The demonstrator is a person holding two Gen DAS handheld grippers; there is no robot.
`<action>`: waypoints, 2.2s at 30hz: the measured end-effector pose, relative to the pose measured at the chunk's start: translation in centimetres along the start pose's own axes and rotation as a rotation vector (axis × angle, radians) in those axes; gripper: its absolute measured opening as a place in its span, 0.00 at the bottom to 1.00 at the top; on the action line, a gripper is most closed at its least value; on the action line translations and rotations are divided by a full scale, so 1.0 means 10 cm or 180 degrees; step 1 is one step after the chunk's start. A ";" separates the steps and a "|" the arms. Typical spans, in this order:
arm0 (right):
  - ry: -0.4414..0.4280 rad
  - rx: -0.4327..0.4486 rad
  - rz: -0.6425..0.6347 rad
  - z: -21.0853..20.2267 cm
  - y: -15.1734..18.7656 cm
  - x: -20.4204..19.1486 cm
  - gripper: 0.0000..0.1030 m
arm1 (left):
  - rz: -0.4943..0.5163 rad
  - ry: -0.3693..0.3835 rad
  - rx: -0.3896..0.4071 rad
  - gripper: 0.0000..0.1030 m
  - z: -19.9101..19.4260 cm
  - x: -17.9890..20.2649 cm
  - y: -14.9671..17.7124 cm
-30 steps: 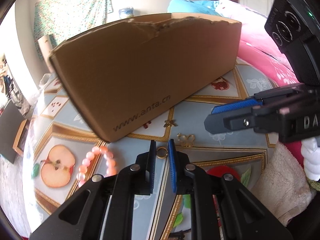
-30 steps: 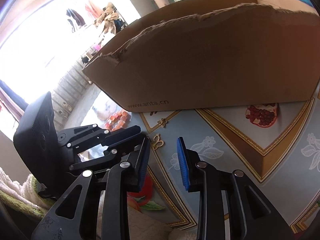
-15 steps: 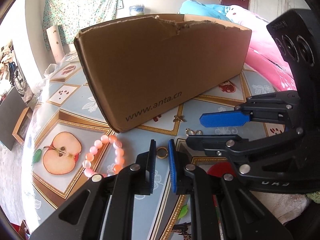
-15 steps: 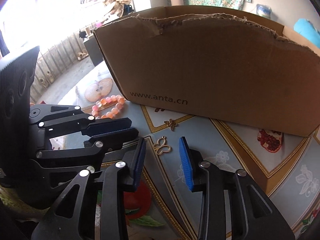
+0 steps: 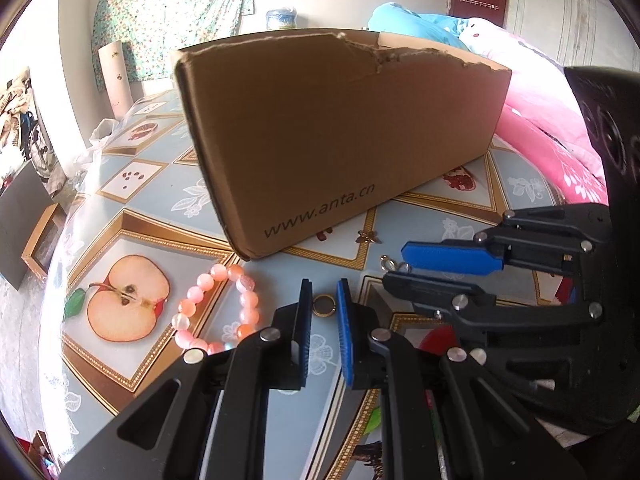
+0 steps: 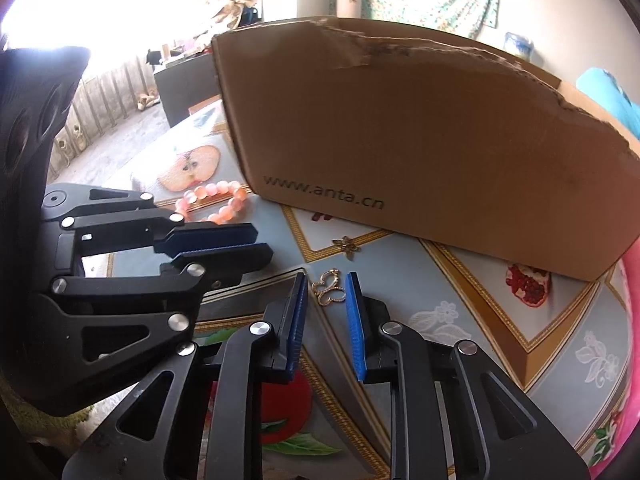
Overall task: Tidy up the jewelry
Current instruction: 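Carry the ring and butterfly charm over the box with both tools, then open both tools to drop the ring and charm into the box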
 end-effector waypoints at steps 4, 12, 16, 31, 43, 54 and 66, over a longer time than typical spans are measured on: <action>0.0012 0.0002 -0.0030 0.00 -0.02 0.03 0.17 | -0.0015 -0.0001 0.0001 0.11 -0.01 -0.01 0.00; -0.0010 -0.0012 -0.0020 -0.01 -0.01 0.05 0.11 | -0.0004 -0.0005 0.0009 0.11 -0.01 -0.01 0.00; -0.0025 -0.0031 0.0003 -0.01 -0.03 0.10 0.11 | -0.0005 -0.0002 0.0011 0.11 -0.01 -0.01 0.01; 0.0018 0.0127 0.0113 -0.20 -0.10 0.27 0.10 | 0.0036 0.0018 0.0079 0.11 -0.12 0.05 0.00; 0.0052 0.1004 0.0329 -1.01 -0.53 0.75 0.10 | 0.0248 0.0375 0.0827 0.11 -0.92 0.35 -0.82; -0.0533 0.0346 0.0764 -0.17 -1.18 1.49 0.11 | 0.0007 0.0162 0.0288 0.11 -0.01 0.05 -1.69; -0.0704 0.0237 0.0989 -0.05 -1.27 1.66 0.16 | -0.0326 0.0025 0.0219 0.18 0.22 -0.18 -1.68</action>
Point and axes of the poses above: each gripper's, at about its wrist camera, not at the fingertips, and z roughly the way its jaws point, x to its right, y to its underside, the point moved 3 cm from there along z, roughly the way its jaws point, and after that the axes turned 7 degrees about y, right-handed, at the moved point
